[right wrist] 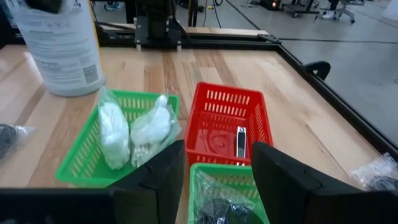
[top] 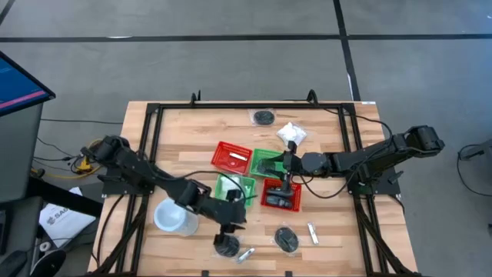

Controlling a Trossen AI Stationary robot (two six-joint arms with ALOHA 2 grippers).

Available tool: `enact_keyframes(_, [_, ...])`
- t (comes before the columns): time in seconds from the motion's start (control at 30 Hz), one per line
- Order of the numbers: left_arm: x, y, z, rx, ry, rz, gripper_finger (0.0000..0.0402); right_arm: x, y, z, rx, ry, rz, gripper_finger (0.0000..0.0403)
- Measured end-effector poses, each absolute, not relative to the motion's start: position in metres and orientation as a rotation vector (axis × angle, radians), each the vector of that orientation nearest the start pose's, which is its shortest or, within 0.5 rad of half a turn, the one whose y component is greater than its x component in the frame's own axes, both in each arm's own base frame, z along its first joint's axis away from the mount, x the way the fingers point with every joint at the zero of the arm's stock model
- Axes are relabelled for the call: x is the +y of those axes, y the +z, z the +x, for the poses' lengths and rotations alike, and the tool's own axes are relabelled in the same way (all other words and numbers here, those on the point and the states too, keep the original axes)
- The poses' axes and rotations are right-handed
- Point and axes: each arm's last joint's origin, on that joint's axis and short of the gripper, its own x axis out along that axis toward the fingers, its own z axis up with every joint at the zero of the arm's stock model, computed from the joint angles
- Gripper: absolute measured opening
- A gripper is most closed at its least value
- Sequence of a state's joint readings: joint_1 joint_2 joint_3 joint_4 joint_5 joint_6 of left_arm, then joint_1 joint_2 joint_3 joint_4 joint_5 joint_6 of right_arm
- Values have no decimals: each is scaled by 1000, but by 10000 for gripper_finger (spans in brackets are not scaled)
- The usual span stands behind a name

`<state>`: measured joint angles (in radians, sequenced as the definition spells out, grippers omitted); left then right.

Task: Pick & Place Travel size toiletries
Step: Put the black hairbrush into the top right green bin

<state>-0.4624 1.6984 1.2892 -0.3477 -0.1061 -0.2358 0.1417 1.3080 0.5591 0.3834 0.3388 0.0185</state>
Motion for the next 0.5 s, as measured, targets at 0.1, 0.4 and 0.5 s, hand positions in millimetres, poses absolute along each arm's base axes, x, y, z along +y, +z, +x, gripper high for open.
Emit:
enact_keyframes(0.1, [-174, 248, 337, 839, -260, 15, 94, 27, 201, 259, 357, -198, -70, 176])
enact_keyframes(0.4, [-204, 234, 353, 1005, -278, 80, 94, 27, 201, 259, 355, -198, -69, 171])
enact_keyframes(0.5, [-211, 222, 355, 1062, -320, 77, 94, 27, 201, 259, 355, -198, -69, 171])
